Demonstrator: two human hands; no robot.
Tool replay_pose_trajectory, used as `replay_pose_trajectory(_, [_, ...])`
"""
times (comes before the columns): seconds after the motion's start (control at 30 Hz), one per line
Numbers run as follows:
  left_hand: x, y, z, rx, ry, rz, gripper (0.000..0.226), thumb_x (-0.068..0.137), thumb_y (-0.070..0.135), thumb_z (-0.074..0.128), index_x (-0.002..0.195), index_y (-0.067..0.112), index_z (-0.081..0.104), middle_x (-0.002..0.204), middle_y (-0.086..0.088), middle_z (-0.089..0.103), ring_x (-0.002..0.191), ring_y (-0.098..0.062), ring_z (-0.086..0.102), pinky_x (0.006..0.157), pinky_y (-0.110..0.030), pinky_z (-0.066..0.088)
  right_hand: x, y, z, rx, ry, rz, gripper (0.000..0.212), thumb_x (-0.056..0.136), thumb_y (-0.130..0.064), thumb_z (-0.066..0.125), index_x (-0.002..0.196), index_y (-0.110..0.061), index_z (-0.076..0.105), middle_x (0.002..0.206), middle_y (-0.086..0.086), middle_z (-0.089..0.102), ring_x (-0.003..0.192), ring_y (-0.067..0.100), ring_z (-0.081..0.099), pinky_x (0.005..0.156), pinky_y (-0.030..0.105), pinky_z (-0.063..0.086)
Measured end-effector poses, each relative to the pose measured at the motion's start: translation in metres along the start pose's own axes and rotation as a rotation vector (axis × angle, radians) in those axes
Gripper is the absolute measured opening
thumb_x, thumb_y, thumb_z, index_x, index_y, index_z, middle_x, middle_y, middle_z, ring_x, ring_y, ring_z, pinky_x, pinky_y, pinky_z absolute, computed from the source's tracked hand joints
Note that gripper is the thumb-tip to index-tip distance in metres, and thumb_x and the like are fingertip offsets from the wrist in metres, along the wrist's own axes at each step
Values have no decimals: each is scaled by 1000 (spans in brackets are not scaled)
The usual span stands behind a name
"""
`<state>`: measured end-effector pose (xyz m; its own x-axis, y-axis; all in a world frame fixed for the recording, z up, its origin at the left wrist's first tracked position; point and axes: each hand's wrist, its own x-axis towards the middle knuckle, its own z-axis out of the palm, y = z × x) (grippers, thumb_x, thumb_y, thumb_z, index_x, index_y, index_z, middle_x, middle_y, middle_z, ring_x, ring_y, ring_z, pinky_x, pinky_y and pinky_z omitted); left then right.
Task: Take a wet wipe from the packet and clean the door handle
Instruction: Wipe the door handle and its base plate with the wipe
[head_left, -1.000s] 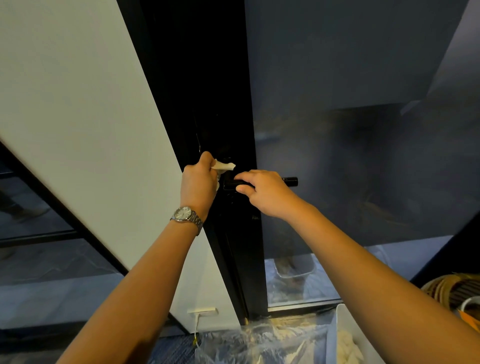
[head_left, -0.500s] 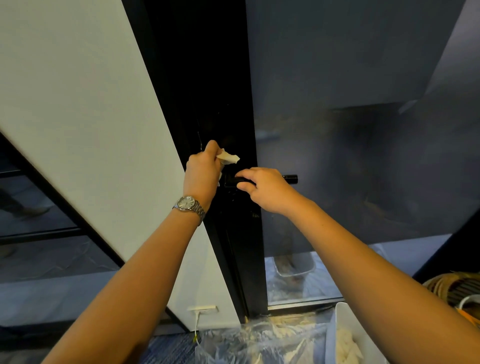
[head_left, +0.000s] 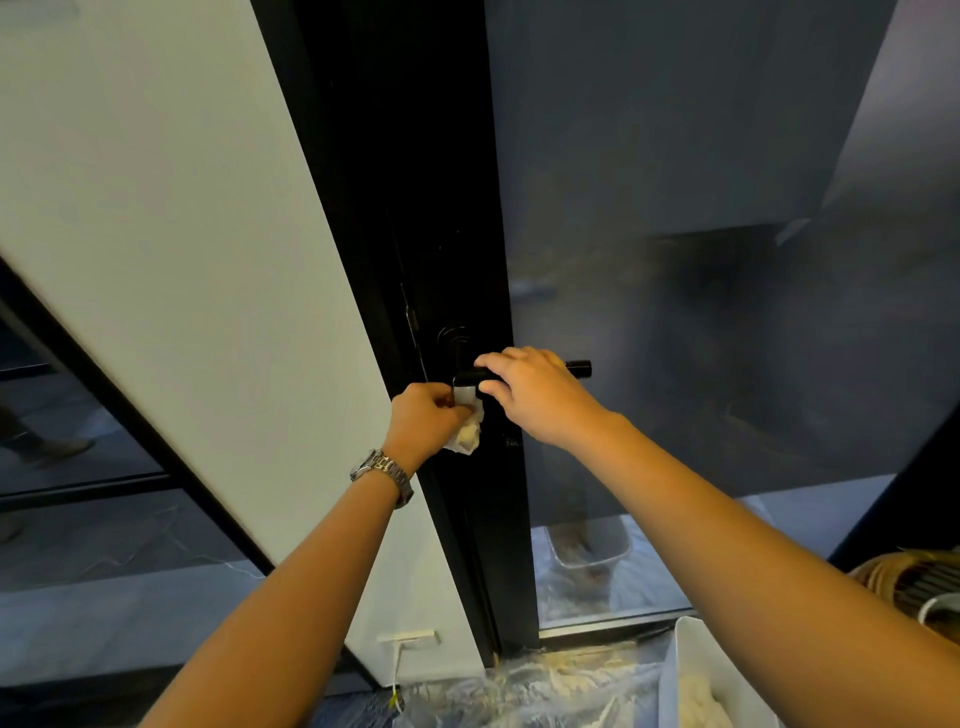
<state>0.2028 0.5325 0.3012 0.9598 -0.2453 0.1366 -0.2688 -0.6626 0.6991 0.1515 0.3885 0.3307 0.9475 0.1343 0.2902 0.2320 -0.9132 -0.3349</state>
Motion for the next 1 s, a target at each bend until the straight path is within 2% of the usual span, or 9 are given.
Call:
replay_pose_trajectory(0.17, [-4, 2, 15, -11, -94, -40, 24, 81, 26, 67, 92, 5, 68, 79, -1, 57, 68, -10, 52, 53, -12, 36, -22, 12, 11, 91, 274, -42, 42, 93, -19, 53, 134, -13, 46, 131, 5, 51, 124, 23, 43, 104, 30, 32])
replay_pose_trajectory(0.33, [-9, 20, 46, -61, -280, -61, 16, 82, 19, 64, 69, 9, 61, 67, -3, 55, 61, -11, 51, 54, -17, 39, -57, 43, 22, 190, 591, 105, 44, 87, -12, 58, 129, -6, 47, 128, 12, 48, 119, 19, 43, 100, 30, 38])
replay_pose_trajectory(0.4, [-10, 27, 61, -86, -319, -75, 17, 82, 18, 63, 66, 14, 57, 65, 0, 55, 59, -9, 51, 56, -18, 41, -72, 58, 24, 306, 623, 231, 47, 87, -9, 59, 131, -6, 43, 127, 12, 45, 116, 13, 43, 97, 26, 38])
replay_pose_trajectory(0.47, [-15, 36, 78, -122, -374, -84, 12, 82, 16, 63, 71, 12, 59, 66, -1, 57, 61, -11, 55, 58, -21, 45, -90, 77, 29, 442, 492, 390, 47, 87, -7, 60, 130, -7, 44, 119, 8, 46, 108, 13, 48, 93, 28, 43])
replay_pose_trajectory(0.57, [-23, 50, 101, -147, -436, -60, 12, 80, 14, 63, 82, 2, 63, 71, -9, 62, 68, -22, 61, 69, -37, 53, -116, 103, 32, 652, 109, 608, 42, 84, -11, 66, 123, -9, 51, 105, 7, 54, 97, 18, 54, 87, 31, 46])
replay_pose_trajectory(0.67, [-34, 67, 126, -153, -475, -28, 17, 77, 15, 64, 85, 0, 63, 82, -19, 68, 80, -33, 67, 78, -46, 56, -144, 122, 26, 789, -117, 688, 33, 83, -11, 66, 114, -12, 57, 101, 8, 62, 90, 18, 59, 74, 25, 48])
replay_pose_trajectory(0.8, [-53, 92, 155, -165, -556, 27, 7, 78, 11, 63, 74, 11, 58, 69, -7, 61, 70, -24, 62, 71, -37, 55, -182, 141, 12, 725, -147, 724, 16, 84, -17, 66, 99, -11, 63, 91, 6, 66, 76, 14, 61, 66, 23, 46])
replay_pose_trajectory(0.9, [-68, 107, 176, -176, -627, 75, 2, 80, 9, 62, 79, 9, 61, 72, -7, 61, 70, -20, 60, 70, -33, 53, -208, 154, 3, 697, -135, 782, 9, 83, -17, 68, 89, -11, 64, 83, 4, 66, 70, 11, 60, 63, 21, 46])
replay_pose_trajectory(1.0, [-81, 115, 196, -170, -648, 71, 10, 79, 11, 64, 71, 10, 58, 64, -5, 54, 61, -17, 51, 60, -30, 45, -229, 166, -1, 652, -127, 834, 8, 82, -15, 68, 84, -10, 63, 78, 6, 66, 63, 9, 60, 56, 19, 45])
